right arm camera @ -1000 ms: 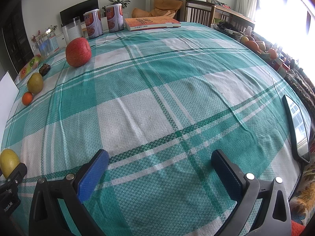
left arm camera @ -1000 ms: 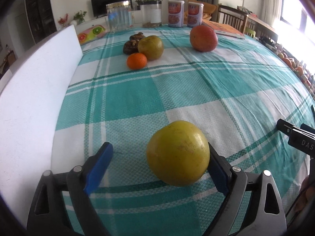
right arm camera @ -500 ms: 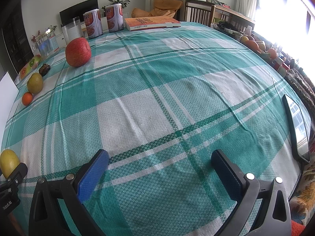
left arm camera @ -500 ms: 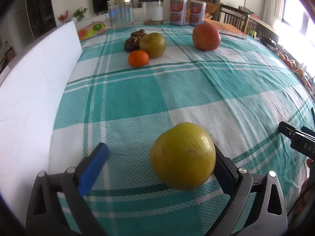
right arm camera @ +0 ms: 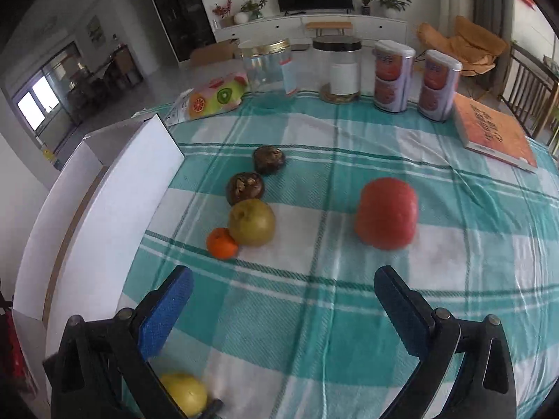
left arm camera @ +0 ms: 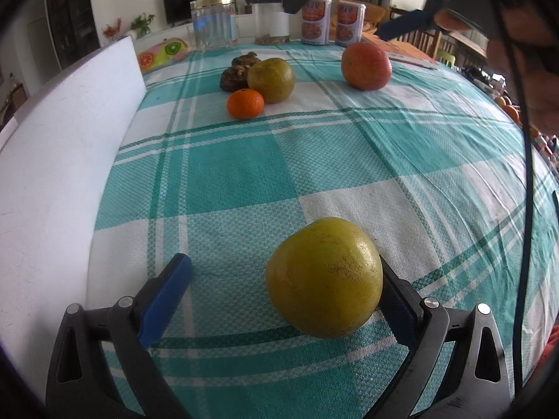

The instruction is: Organize fruits

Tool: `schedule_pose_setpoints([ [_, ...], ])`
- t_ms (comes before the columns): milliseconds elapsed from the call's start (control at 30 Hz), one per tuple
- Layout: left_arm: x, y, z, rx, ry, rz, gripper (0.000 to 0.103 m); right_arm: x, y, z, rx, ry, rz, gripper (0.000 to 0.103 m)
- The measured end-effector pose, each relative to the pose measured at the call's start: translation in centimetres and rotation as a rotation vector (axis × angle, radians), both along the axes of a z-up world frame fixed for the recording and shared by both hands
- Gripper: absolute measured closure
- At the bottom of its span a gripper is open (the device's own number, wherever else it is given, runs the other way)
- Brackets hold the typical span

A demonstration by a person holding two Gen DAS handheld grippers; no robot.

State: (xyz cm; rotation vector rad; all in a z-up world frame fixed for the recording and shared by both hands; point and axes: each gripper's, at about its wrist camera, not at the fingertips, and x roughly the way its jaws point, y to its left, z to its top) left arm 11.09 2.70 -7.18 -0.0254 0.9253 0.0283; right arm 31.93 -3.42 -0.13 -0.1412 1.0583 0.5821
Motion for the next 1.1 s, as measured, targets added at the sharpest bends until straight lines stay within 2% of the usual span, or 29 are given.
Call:
schedule_pose_setpoints([
  [100,0.0,-0.1,0.0,0.0,0.0,0.0,0.003,3.3,4.2,-1.9,-0.028,0.082,0.028,0.016],
  [167,0.0,0.0,0.0,0.0,0.0,0.0,0.003,5.1,5.9,-3.6,-0.034,0.144,0.02,0.02],
  [300,0.0,0.0,0.0,0.0,0.0,0.0,0.003,7.0,8.4,-6.8,-0.086,0.2,0.013,0.025],
  [367,0.0,0.0,0.0,0.0,0.0,0.0,0.003,7.5,9.3,-8.1,-0.13,0.205,0.014,0.03],
  [433,0.0,0.1,0.0,0.0,0.0,0.0,0.003,7.5,9.8,-8.2,-0.168,0.161,0.017,0.039],
  [467,0.0,0.1,0.0,0.0,0.0,0.0,0.003,7.3,10.0,-8.1,-0.162,0.154,0.03,0.054],
  [533,0.0,0.1,-0.1,0.0,0.0,0.0,0.003,6.9,9.9,-7.4,-0.156,0.137,0.03,0.054],
  [633,0.0,0.1,-0.1,0.001,0.0,0.0,0.003,5.9,8.8,-4.9,-0.102,0.073,0.029,0.054],
  [733,0.0,0.1,-0.1,0.001,0.0,0.0,0.003,4.8,6.7,-1.8,-0.027,0.052,0.012,0.054],
  [833,0.0,0.1,0.0,0.001,0.0,0.0,0.003,3.1,4.3,0.3,-0.018,0.041,0.013,0.054],
  [967,0.0,0.0,-0.1,0.001,0.0,0.0,0.003,0.1,-0.7,1.3,-0.036,0.045,-0.018,0.054],
  [1100,0.0,0.1,0.0,0.001,0.0,0.0,0.003,-3.7,-7.9,0.0,-0.065,0.093,-0.089,0.054],
])
